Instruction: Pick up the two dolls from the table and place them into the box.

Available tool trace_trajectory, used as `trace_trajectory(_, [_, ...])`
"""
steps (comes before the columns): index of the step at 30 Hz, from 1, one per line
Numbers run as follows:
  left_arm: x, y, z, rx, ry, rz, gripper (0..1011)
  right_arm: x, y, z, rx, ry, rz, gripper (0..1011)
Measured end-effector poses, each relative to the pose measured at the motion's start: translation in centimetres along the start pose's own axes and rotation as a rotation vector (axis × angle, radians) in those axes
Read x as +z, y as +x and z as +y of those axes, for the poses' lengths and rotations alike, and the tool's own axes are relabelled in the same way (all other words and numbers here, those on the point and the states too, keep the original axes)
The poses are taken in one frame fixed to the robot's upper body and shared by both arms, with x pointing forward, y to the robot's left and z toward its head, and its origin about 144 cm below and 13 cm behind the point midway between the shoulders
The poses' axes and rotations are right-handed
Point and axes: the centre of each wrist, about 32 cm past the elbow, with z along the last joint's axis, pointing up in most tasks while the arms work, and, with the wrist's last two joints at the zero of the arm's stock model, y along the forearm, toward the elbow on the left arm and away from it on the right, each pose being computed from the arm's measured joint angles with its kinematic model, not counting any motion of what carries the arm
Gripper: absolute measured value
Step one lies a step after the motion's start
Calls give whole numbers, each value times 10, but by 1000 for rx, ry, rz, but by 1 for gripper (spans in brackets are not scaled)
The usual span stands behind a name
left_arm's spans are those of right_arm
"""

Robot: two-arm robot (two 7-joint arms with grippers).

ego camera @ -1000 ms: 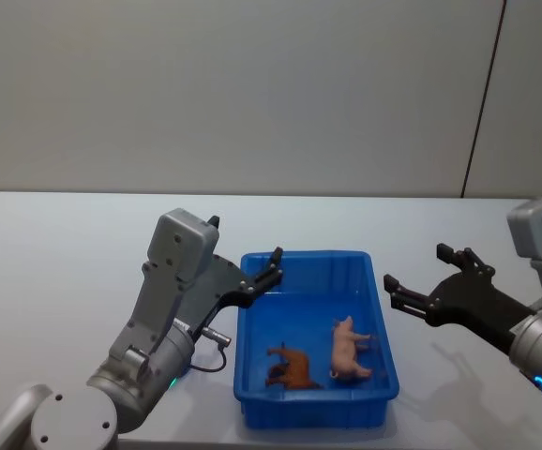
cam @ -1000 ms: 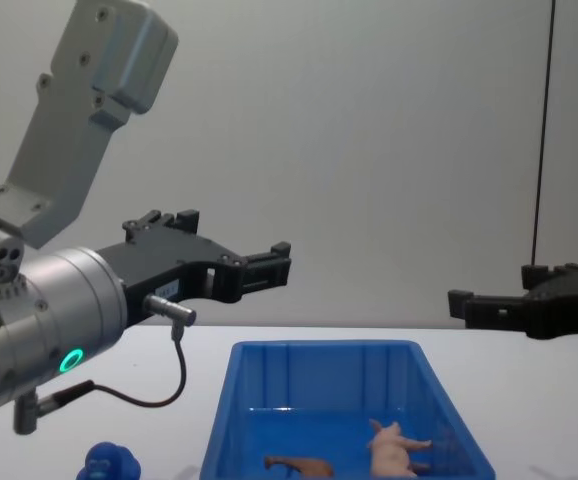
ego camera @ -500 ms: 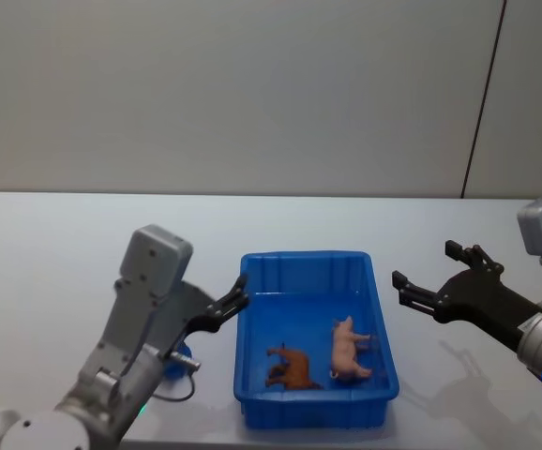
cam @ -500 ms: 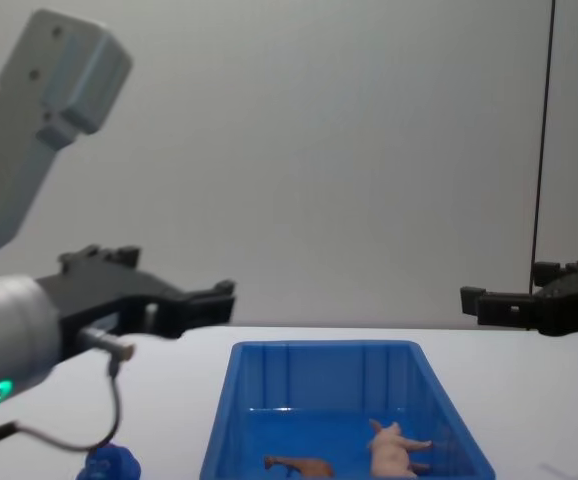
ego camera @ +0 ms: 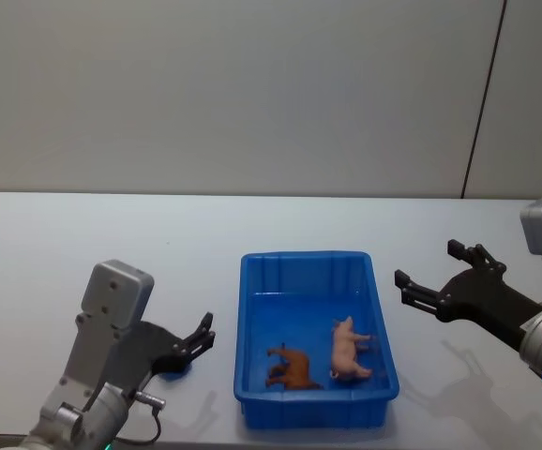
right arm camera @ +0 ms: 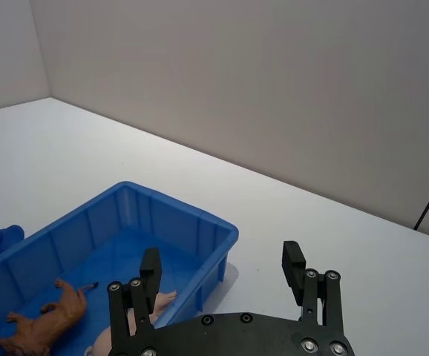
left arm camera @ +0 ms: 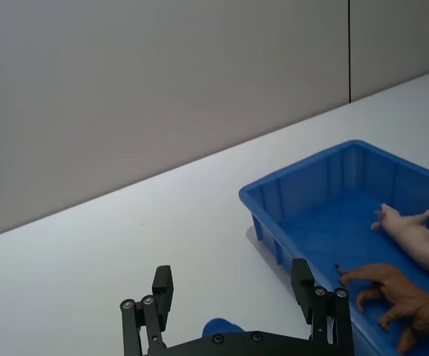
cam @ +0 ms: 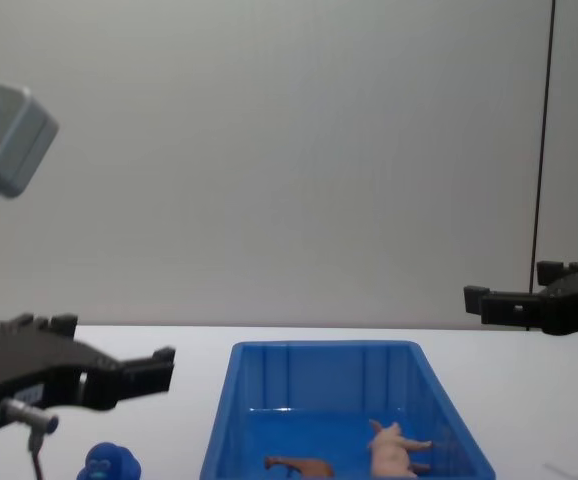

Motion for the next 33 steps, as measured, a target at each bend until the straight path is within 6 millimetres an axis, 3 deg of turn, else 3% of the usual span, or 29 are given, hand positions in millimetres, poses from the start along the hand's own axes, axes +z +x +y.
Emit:
trace_trajectory(9, [-14, 12, -2, -42, 51, 13, 1003, 0, 1, 0, -1, 1, 0, 1001])
trace_trajectory(33, [-41, 51, -32, -158, 191, 8, 1003, 0, 1, 0, -2, 1, 0, 1001])
